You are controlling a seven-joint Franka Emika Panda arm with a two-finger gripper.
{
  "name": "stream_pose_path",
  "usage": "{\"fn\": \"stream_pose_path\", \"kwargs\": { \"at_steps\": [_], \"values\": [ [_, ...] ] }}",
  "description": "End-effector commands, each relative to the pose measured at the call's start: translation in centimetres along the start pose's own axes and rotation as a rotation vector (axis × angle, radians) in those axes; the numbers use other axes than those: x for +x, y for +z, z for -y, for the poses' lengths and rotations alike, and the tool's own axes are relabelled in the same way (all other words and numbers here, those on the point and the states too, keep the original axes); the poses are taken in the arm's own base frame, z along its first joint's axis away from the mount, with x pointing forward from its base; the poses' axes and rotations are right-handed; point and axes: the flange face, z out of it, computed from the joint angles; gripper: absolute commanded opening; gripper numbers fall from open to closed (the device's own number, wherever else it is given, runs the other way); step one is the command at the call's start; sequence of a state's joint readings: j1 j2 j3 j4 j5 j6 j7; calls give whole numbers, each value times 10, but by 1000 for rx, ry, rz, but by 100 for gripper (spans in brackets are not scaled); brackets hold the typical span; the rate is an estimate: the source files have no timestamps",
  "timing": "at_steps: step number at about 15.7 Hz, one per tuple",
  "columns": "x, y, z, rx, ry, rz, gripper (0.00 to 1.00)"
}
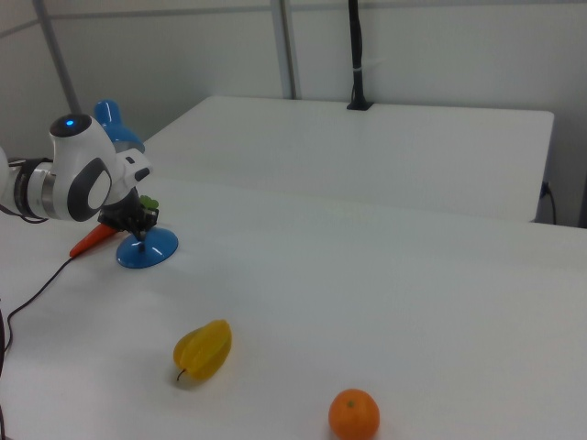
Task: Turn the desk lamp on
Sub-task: 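Lower the gripper onto the switch on the lamp base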
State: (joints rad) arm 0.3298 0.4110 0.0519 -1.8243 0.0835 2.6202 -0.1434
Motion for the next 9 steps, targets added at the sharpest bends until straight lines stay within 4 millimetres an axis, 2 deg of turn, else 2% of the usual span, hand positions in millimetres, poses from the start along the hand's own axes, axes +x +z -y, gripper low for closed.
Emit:
{"fn": "stream_pose_path", "kwargs": {
  "at_steps": [1,9],
  "values": [
    [0,5,7,-4,-30,-30,0],
    [-4,26,6,-9,-35,-35,0]
  ]
}}
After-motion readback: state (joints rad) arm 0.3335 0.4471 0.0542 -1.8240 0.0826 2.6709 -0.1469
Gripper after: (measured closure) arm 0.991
